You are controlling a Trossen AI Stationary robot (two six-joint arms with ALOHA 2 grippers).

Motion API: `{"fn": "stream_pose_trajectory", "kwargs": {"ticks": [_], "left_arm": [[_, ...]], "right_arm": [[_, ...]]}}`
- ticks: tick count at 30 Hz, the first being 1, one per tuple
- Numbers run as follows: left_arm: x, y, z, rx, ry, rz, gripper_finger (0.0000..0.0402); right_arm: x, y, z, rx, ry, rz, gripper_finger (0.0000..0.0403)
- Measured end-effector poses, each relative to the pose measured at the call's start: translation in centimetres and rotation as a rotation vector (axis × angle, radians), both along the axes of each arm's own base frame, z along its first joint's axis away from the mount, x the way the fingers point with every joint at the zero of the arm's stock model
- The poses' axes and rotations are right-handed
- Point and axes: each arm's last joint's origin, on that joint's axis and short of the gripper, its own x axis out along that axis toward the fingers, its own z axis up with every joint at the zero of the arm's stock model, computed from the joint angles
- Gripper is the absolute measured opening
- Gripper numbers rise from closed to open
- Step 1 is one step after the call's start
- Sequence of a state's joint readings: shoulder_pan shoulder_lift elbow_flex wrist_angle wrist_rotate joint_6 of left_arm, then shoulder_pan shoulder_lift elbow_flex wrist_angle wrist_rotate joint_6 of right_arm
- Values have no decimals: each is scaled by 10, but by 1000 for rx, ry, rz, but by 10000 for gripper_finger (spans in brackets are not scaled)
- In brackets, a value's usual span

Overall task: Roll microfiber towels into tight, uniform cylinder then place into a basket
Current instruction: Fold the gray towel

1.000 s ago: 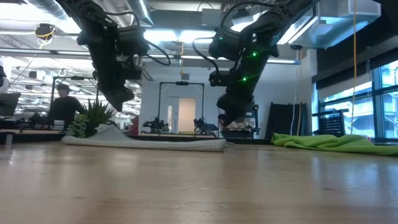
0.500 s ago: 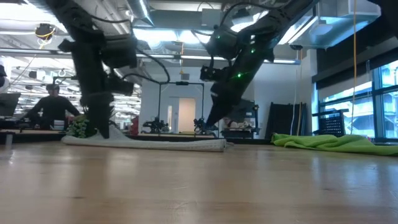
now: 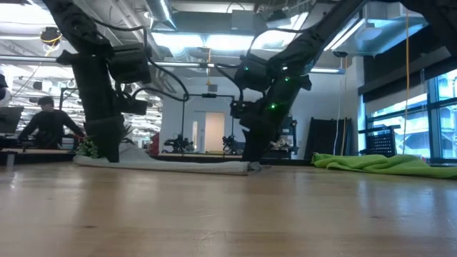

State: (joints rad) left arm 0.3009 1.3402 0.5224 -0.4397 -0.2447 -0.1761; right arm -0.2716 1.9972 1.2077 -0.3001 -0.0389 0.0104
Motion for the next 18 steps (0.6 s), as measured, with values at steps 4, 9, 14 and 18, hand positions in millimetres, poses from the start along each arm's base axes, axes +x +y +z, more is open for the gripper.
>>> {"fn": "stream_pose_trajectory", "kwargs": {"ticks": [4,9,14,18], "left_arm": [[-1,9,0,43,9,-8,85],[-1,24,3,86,-34,7,85],[0,40,7,151,-83,-10,85],[0,46,9,175,-96,-24,85]], "right_arm": [[3,15,-2,15,20,2,218],[7,41,-3,48,21,15,218],[11,68,-3,86,14,20,218],[14,84,-1,80,-5,37,218]]}}
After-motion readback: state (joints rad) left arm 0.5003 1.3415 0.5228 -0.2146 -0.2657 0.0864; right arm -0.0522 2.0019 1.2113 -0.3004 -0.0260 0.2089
